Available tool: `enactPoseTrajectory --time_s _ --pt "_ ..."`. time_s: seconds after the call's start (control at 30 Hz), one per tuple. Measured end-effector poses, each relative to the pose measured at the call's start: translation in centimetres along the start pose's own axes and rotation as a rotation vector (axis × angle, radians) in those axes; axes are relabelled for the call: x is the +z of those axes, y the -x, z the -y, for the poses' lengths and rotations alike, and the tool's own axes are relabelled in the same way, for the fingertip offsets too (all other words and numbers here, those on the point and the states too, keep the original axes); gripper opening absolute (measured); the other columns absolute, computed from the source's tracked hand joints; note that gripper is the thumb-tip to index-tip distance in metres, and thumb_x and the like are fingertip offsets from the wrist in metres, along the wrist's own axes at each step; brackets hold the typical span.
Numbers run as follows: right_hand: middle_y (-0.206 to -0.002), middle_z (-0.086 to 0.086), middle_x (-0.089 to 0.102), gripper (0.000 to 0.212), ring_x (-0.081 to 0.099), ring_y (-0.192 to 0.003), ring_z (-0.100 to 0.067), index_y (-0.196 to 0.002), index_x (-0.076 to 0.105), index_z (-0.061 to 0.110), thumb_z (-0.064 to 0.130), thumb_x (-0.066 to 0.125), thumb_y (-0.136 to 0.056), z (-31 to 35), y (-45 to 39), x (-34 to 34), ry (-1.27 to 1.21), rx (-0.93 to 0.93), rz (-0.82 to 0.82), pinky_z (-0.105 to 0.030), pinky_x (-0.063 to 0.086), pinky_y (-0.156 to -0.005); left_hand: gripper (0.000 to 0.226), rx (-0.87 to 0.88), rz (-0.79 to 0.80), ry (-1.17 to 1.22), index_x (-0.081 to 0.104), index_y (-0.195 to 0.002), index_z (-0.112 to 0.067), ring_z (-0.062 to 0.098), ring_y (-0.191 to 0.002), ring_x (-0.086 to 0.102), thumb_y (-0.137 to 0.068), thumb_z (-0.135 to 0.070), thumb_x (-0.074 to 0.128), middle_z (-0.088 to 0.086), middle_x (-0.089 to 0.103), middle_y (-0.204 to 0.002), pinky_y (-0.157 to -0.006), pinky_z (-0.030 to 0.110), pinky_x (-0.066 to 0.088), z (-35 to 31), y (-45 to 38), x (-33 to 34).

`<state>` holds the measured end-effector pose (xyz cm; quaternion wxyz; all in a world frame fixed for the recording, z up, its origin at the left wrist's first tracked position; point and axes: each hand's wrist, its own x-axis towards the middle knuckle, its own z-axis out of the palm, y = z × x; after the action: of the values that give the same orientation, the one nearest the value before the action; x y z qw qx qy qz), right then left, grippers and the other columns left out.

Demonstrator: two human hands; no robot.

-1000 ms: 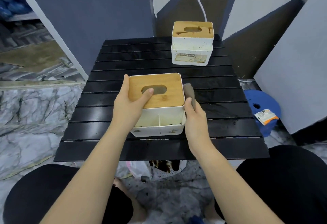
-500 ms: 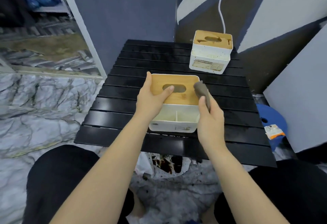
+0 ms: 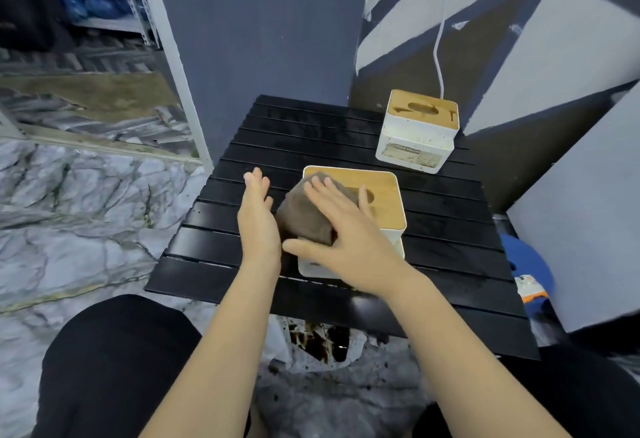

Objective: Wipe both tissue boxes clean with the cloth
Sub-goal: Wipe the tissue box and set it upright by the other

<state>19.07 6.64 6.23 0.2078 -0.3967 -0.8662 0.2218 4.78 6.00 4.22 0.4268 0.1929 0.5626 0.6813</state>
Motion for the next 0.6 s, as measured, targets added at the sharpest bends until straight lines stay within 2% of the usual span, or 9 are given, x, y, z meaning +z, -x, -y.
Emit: enactPoseTrajectory --time_s 0.07,0.13,0.2,0.27,0.33,0.37,0.43,0.5,0.6 --pt "-0.172 0.009 0.012 0.097 -0.002 -0.158 -0.002 -0.162 0.028 0.026 0.070 0.065 -0.083 -0.8 0.4 -1.8 -0.138 0.030 -0.150 -0.041 -0.014 -0.127 0.048 0.281 -0.025 -0.141 0.041 -0.154 -0.030 0.004 -0.145 0.037 -0.108 -0.043 0.039 -0.013 0.041 -0.158 -0.124 0.038 0.027 0.0 1.0 -0.5" --pt "-0.172 0.012 0.009 0.110 -0.005 -0.158 -0.002 -0.163 0.025 0.028 0.084 0.057 -0.074 -2.6 1.1 -3.4 -0.084 0.154 -0.266 -0.041 -0.015 -0.125 0.050 0.643 0.078 -0.415 0.040 -0.155 -0.027 0.006 -0.151 0.027 -0.107 -0.036 0.045 -0.010 0.033 -0.163 -0.126 0.040 0.020 0.0 2.0 -0.2" --pt "-0.171 0.014 0.002 0.123 -0.011 -0.156 -0.001 -0.164 0.013 0.030 0.097 0.047 -0.066 -4.5 1.8 -4.3 -0.057 0.273 -0.195 -0.044 -0.016 -0.125 0.048 0.933 0.276 -0.828 0.046 -0.152 -0.030 0.018 -0.155 0.021 -0.105 -0.038 0.047 -0.005 0.030 -0.165 -0.127 0.042 0.009 0.8 2.4 0.7" --pt "-0.170 0.019 -0.011 0.125 -0.014 -0.151 0.011 -0.164 0.000 0.032 0.096 0.049 -0.068 -5.7 2.4 -4.0 -0.132 0.301 -0.044 -0.044 -0.011 -0.128 0.044 1.034 0.367 -1.136 0.058 -0.142 -0.034 0.027 -0.152 0.029 -0.102 -0.045 0.044 0.001 0.040 -0.160 -0.125 0.040 0.003 1.5 2.3 1.6" --pt "-0.166 0.027 -0.019 0.122 -0.010 -0.141 0.028 -0.164 -0.005 0.035 0.083 0.062 -0.073 -6.2 2.9 -3.3 -0.243 0.298 0.015 -0.032 0.005 -0.128 0.048 0.990 0.376 -1.276 0.061 -0.138 -0.035 0.029 -0.147 0.038 -0.098 -0.052 0.042 0.004 0.051 -0.153 -0.124 0.041 0.006 2.0 1.8 2.0" --pt "-0.166 0.029 -0.019 0.124 -0.007 -0.138 0.031 -0.164 -0.005 0.035 0.076 0.067 -0.072 -6.4 3.0 -3.0 -0.263 0.301 0.008 -0.024 0.011 -0.124 0.051 0.968 0.348 -1.297 0.061 -0.139 -0.034 0.028 -0.146 0.039 -0.096 -0.056 0.043 0.005 0.053 -0.151 -0.124 0.043 0.010 2.1 1.5 2.1" --pt "-0.166 0.030 -0.018 0.130 -0.005 -0.140 0.030 -0.164 -0.005 0.034 0.074 0.073 -0.068 -6.6 2.8 -2.6 -0.224 0.304 -0.015 -0.013 0.013 -0.115 0.054 0.893 0.257 -1.243 0.061 -0.140 -0.029 0.027 -0.146 0.038 -0.095 -0.056 0.047 0.008 0.052 -0.152 -0.125 0.046 0.017 2.5 1.0 2.4" --pt "-0.167 0.030 -0.017 0.131 -0.003 -0.142 0.026 -0.164 -0.004 0.033 0.075 0.075 -0.069 -6.8 2.4 -2.3 -0.190 0.298 -0.032 -0.007 0.012 -0.110 0.049 0.760 0.158 -1.086 0.059 -0.142 -0.026 0.025 -0.147 0.035 -0.098 -0.047 0.054 0.008 0.046 -0.156 -0.122 0.044 0.027 2.3 0.8 2.5" --pt "-0.167 0.030 -0.015 0.117 0.000 -0.145 0.019 -0.165 -0.001 0.032 0.061 0.073 -0.079 -6.9 2.1 -1.9 -0.178 0.305 -0.049 -0.003 0.010 -0.106 0.047 0.346 0.164 -0.645 0.050 -0.148 -0.032 0.009 -0.136 0.043 -0.101 -0.039 0.057 -0.009 0.047 -0.154 -0.109 0.026 0.039 0.9 0.1 1.9"
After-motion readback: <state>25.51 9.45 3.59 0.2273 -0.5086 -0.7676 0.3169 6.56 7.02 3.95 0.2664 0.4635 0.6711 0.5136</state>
